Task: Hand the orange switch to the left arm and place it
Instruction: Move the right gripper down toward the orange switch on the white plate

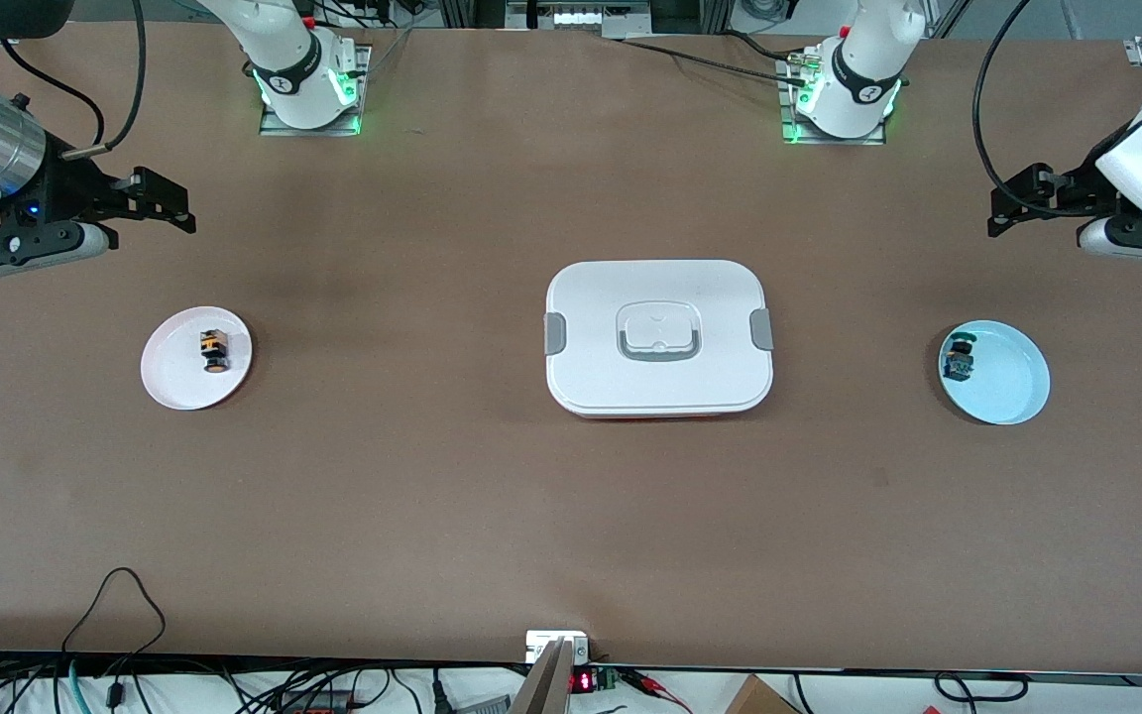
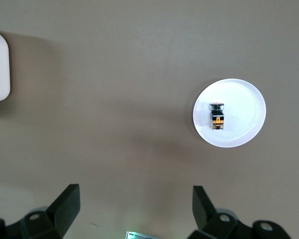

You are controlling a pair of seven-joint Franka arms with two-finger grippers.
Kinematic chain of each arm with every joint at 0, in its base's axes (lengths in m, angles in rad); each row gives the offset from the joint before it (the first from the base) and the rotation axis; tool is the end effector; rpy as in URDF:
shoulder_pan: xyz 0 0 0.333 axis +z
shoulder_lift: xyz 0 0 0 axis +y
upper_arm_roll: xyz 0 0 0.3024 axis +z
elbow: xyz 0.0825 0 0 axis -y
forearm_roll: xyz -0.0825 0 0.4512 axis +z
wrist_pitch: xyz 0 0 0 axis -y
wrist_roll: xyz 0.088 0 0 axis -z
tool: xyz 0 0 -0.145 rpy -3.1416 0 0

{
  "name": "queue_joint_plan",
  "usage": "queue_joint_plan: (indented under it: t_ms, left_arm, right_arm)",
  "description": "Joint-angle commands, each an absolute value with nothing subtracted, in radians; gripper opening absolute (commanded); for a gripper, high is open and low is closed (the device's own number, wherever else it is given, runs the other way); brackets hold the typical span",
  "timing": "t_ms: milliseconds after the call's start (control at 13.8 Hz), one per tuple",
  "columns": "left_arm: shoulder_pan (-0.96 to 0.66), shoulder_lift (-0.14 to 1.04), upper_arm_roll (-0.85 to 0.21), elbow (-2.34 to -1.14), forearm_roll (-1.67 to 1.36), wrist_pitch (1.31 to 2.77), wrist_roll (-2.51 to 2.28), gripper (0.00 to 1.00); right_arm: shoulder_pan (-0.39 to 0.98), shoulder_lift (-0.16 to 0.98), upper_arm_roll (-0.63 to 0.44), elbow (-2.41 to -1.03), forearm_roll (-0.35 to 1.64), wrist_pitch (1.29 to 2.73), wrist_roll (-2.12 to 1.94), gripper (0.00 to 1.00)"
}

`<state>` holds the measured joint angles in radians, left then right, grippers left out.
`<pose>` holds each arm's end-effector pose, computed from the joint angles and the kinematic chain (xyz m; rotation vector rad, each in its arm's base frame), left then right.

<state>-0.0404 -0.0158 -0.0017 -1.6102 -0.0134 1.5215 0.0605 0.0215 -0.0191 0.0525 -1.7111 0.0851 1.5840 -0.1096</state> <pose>0.6073 -0.0276 0.5575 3.1213 -0.1605 -0.1138 0.6039 0.0572 0.5111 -3.0394 -0.2709 0.1627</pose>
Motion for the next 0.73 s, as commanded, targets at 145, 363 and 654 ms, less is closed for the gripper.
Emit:
queue_joint_plan:
  t_ms: [145,363,654]
  left_arm:
    - [-0.035,-0.015,-0.003,-1.600,-0.023,1.508,0.063,1.00]
    - [-0.035,-0.015,-0.003,-1.600,-0.023,1.508,0.063,1.00]
    - [-0.035,-0.015,-0.003,-1.600,-0.023,1.508,0.063,1.00]
  right_arm:
    - [0.017,-0.006,0.054,-1.683,0.101,1.572,-0.107,1.00]
    - [0.017,-0.006,0.054,-1.683,0.101,1.574,-0.112,1.00]
    - [0.017,-0.003,0.054,-1.683,0.103,1.572,-0.112,1.00]
